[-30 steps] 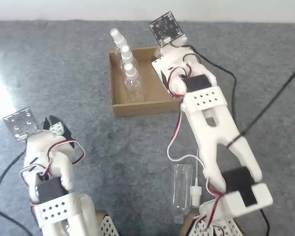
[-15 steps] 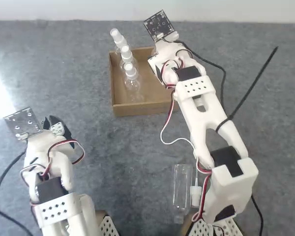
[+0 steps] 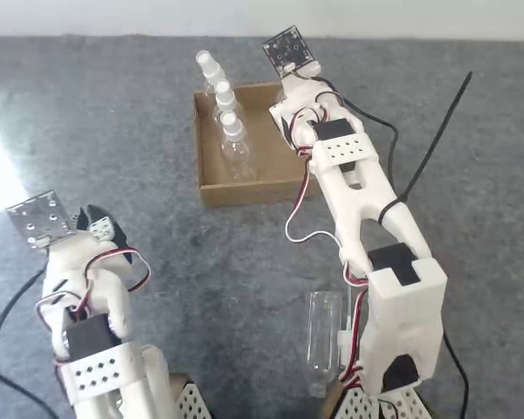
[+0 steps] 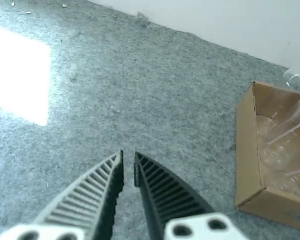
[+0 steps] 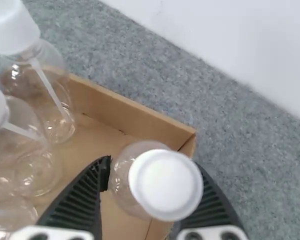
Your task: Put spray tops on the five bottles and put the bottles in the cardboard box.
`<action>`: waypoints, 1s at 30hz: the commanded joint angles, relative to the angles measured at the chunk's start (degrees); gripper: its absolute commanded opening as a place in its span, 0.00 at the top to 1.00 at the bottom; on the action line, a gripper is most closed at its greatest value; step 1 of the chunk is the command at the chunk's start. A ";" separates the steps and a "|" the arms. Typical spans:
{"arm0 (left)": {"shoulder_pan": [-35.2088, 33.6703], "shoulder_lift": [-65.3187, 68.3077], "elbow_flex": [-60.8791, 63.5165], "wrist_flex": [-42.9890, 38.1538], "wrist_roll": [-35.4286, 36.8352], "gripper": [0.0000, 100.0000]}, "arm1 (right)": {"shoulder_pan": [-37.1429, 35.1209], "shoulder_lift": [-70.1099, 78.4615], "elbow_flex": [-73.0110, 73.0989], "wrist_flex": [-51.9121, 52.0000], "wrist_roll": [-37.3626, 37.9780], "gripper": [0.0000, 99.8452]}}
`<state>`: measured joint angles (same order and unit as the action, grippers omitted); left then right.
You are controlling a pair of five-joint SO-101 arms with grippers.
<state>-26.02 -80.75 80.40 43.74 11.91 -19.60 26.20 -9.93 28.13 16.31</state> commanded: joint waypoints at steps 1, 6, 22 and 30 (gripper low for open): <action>0.09 -0.70 -0.31 -1.85 -0.53 0.96 | 0.84 -0.84 -4.22 -1.89 -0.53 0.97; 0.09 -0.70 -0.31 -1.85 -0.53 0.96 | 0.84 1.63 -4.22 -1.89 -0.53 0.97; 0.09 -0.70 -0.31 -1.85 -0.62 0.96 | 0.84 8.92 -4.31 -7.25 -0.26 0.97; 0.09 -0.70 -0.31 -1.85 -0.62 0.96 | 0.84 10.15 -4.31 -7.87 -0.44 0.97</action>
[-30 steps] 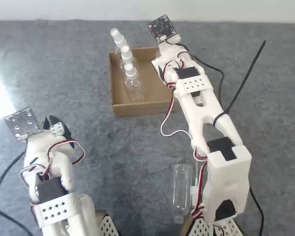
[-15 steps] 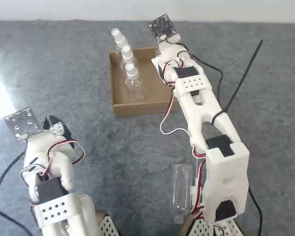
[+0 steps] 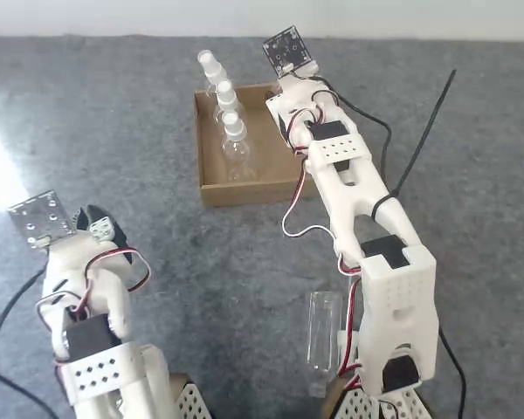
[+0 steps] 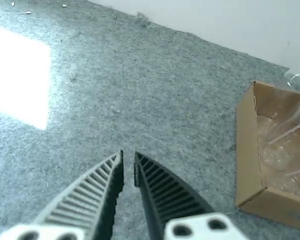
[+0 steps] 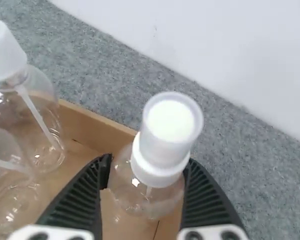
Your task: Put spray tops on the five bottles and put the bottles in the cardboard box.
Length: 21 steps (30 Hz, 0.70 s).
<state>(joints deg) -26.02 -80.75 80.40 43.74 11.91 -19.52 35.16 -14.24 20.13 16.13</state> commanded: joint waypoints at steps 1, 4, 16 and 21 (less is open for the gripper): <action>0.09 -0.70 -0.31 -1.85 -0.62 0.96 | 0.75 1.27 0.00 0.22 -0.26 0.97; 0.09 -0.70 -0.31 -1.85 -0.62 0.96 | 0.75 1.36 0.44 0.40 -0.35 0.97; 0.09 -0.70 -0.31 -1.85 -0.62 0.96 | 0.40 2.95 1.05 0.22 -0.44 0.97; 0.09 -0.70 -0.31 -1.85 -0.70 0.96 | 0.40 2.95 1.05 0.22 -0.44 0.97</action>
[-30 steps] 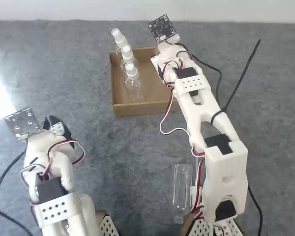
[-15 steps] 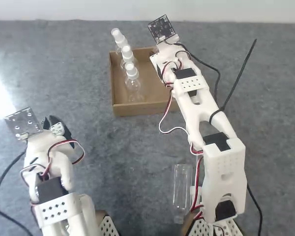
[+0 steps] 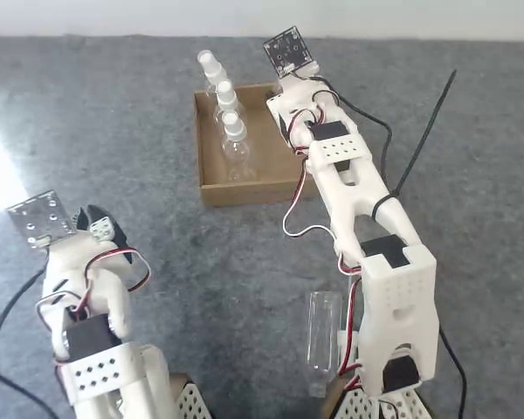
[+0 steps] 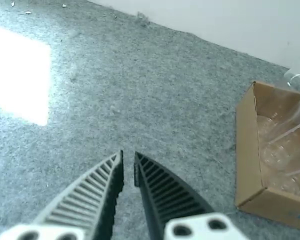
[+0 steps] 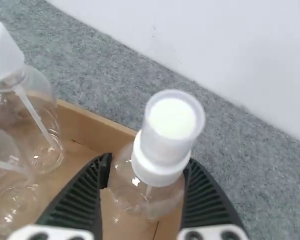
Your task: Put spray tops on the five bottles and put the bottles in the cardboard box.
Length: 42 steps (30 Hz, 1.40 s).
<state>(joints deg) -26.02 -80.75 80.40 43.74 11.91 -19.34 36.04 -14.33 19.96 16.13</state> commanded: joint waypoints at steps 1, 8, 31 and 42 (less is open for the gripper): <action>0.09 -0.70 -0.31 -1.85 -0.70 0.96 | 0.13 2.07 1.14 0.40 -0.44 0.97; 0.09 -0.70 -0.22 -1.85 -0.70 0.96 | 0.13 2.33 1.14 0.48 -0.44 0.85; 0.09 -0.70 0.13 -1.85 -0.70 0.96 | 0.04 1.98 1.23 2.15 -0.35 0.76; 0.09 -0.70 0.13 -1.85 -0.70 0.96 | -0.04 1.89 1.32 2.24 -0.35 0.73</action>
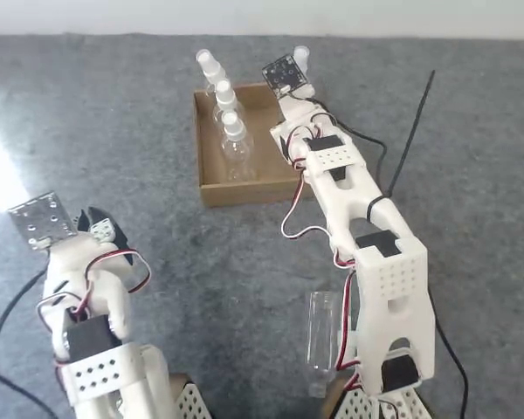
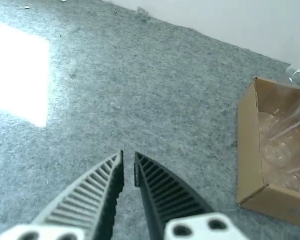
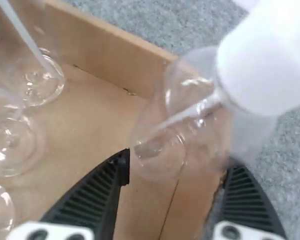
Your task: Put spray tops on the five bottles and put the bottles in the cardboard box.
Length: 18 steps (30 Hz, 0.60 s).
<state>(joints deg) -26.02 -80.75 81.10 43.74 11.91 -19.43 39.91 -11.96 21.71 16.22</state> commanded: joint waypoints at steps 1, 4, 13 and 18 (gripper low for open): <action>0.09 -0.70 -0.57 -1.85 -0.70 0.96 | -0.04 -2.07 -1.05 0.48 -0.44 0.73; 0.09 -0.70 -0.57 -1.85 -0.70 0.96 | -0.66 -2.68 -0.97 0.48 -0.44 0.73; 0.09 -0.70 -0.57 -1.93 -0.79 0.96 | -1.10 -6.11 -1.05 6.11 -0.44 0.73; 0.09 -0.70 -0.57 -1.93 -0.79 0.96 | -1.01 -7.78 -1.05 8.57 -0.44 0.73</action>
<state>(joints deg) -26.20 -80.75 81.10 43.74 11.56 -19.96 38.68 -11.96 28.84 16.22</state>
